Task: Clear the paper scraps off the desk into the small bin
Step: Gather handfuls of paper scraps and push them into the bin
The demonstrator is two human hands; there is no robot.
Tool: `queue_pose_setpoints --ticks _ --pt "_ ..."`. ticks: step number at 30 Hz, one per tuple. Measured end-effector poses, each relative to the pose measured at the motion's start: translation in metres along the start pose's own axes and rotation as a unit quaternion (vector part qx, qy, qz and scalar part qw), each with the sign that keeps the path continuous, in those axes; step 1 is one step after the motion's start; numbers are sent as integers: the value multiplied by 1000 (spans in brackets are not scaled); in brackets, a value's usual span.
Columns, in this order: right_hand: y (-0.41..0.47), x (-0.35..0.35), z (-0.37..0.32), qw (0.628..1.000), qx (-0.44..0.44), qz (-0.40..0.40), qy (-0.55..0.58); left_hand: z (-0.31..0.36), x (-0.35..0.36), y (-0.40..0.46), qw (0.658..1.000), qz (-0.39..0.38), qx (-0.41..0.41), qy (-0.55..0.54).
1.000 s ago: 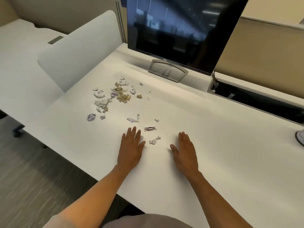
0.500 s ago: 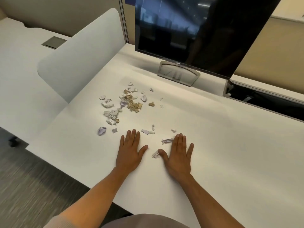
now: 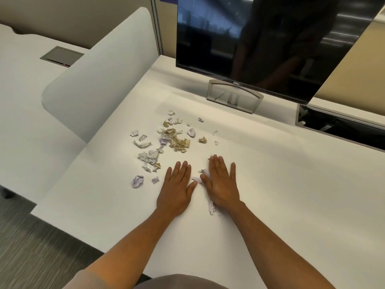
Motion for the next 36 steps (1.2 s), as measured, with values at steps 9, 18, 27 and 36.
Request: queue_pose_setpoints --ticks 9,18,27,36 --pt "-58 -8 34 973 165 112 118 0 0 1 1000 13 5 1" --pt "-63 18 -8 987 158 42 -8 1 -3 1 997 20 32 -62" --pt "0 5 -28 994 99 39 -1 -30 -62 -17 974 220 -20 -43" --pt "34 -14 -22 989 41 77 123 -103 -55 -5 956 163 -228 -83"
Point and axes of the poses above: each hand's wrist, its own y-axis towards the middle knuckle, its own x-axis out of the palm, z = x × y, the point moved 7 cm from there along y, towards the middle knuckle, and after that the axes turned 8 degrees about -y, right-handed, at the moved point
